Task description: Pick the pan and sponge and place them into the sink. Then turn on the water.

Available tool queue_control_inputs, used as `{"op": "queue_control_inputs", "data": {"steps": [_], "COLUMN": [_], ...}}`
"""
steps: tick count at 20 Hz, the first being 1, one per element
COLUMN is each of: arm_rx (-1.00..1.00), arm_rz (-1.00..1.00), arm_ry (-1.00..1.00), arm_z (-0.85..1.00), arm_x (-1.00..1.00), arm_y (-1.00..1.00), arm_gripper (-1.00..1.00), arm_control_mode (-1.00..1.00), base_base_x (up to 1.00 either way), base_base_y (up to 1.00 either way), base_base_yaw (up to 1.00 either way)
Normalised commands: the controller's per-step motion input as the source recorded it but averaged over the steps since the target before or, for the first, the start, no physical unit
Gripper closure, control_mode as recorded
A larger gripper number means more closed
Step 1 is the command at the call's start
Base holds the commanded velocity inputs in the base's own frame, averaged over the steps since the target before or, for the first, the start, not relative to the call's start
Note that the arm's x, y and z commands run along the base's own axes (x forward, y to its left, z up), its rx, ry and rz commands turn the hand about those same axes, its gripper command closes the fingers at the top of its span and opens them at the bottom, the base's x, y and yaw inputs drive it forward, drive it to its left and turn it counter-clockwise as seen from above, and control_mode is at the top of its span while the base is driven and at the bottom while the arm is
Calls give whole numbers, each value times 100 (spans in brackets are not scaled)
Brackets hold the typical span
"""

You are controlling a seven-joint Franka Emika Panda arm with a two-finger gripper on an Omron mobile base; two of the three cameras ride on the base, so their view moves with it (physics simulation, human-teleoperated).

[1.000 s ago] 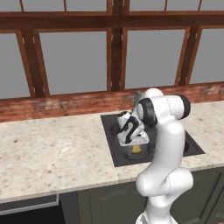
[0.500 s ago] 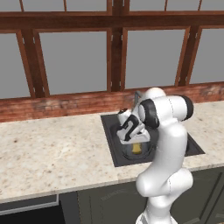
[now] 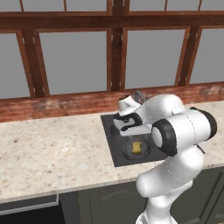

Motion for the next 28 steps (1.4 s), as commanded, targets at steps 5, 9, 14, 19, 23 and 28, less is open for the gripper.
{"op": "queue_control_inputs", "data": {"steps": [5,9,14,19,23,28], "arm_rx": [2,8,25,37,53,56], "arm_rz": [-5,-9,-16,-18,-22,-27], "arm_ry": [-7,-1,0,0,0,0], "arm_z": [100,100,100,100,100,88], "arm_x": [-86,-57,-76,-84,-96,-75], "arm_y": [46,29,2,-14,-59,-75], "arm_gripper": [-100,-100,-100,-100,-100,-100], "arm_control_mode": [-100,-100,-100,-100,-100,-100], "base_base_x": [0,0,0,0,0,0], "base_base_y": [0,0,0,0,0,0], "base_base_yaw": [0,0,0,0,0,0]}}
